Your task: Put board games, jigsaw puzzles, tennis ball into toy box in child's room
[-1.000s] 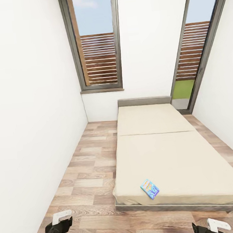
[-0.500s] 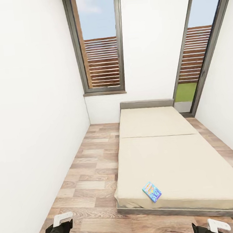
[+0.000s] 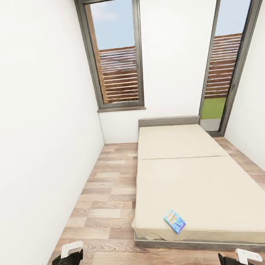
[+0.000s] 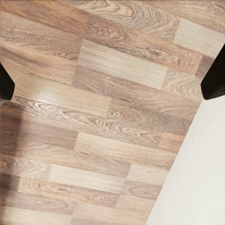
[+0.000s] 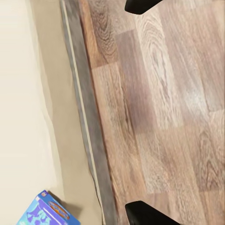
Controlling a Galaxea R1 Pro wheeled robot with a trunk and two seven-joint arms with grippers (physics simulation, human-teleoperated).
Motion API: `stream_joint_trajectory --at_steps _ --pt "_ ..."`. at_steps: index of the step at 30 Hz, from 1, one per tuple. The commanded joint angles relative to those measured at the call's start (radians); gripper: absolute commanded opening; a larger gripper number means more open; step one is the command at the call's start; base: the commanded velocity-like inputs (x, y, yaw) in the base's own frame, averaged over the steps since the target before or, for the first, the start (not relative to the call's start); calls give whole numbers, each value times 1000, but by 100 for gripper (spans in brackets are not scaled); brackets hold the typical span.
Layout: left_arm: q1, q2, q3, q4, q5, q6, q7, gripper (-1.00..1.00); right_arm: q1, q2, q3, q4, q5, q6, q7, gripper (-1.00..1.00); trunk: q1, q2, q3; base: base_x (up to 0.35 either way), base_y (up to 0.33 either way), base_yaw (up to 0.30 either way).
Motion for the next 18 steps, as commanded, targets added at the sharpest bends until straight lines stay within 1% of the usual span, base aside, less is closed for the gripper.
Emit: stream_joint_trajectory --at_steps 1,5,12,18 --pt "-1 0 0 1 5 -3 1 100 -1 -1 2 0 -8 -4 0 100 1 -2 0 0 0 -60" --pt "-1 0 0 1 5 -3 1 100 -1 -1 1 -1 -8 -5 1 100 1 -2 6 0 0 -104" --pt "-1 0 0 1 5 -3 1 100 -1 -1 0 -1 -8 -5 1 100 1 -2 17 0 0 -146" --pt "-1 0 0 1 5 -3 1 100 -1 -1 0 -2 -8 -5 0 100 1 -2 21 0 0 -53"
